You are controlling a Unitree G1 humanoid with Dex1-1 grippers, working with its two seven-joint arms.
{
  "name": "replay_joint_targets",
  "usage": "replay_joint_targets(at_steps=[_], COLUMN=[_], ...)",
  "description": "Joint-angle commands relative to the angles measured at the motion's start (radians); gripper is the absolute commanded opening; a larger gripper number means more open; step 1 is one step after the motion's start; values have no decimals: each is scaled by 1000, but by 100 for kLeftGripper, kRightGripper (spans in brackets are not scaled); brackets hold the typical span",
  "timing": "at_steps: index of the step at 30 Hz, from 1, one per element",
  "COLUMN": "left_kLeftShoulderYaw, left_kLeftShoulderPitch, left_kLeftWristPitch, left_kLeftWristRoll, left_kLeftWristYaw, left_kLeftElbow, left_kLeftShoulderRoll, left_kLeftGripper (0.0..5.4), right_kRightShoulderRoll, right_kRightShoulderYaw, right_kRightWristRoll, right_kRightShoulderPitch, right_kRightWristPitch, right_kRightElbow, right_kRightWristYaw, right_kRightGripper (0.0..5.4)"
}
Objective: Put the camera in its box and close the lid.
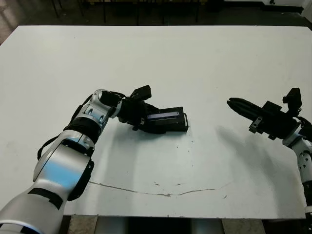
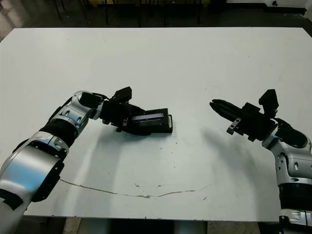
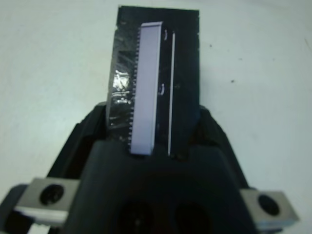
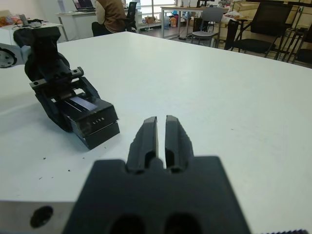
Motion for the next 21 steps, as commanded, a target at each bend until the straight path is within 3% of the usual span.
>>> replay_joint_targets(at_steps=[1,18,21], left_kLeftShoulderYaw=[-21,-105,-130], left_kLeftShoulderPitch=[45,24,23], left_kLeftWristPitch=[31,49,42], left_kLeftWristRoll=[58,152,167], left_kLeftWristYaw=[126,130,116], left_kLeftElbow=[72,90,96], left_kLeftShoulderRoll=[-97,-145,-137], left_kLeftGripper=[284,284,284], right_kRightShoulderRoll=[-5,-8,-14], right_kRightShoulderYaw=[-6,-4,-5], right_kRightWristRoll=[10,15,15], right_kRightShoulderPitch=[10,25,37], right_kRightWristPitch=[5,12,45], right_kRightElbow=[11,-13,-45], right_kRightWristYaw=[11,4,-20], right_kRightGripper=[0,0,0])
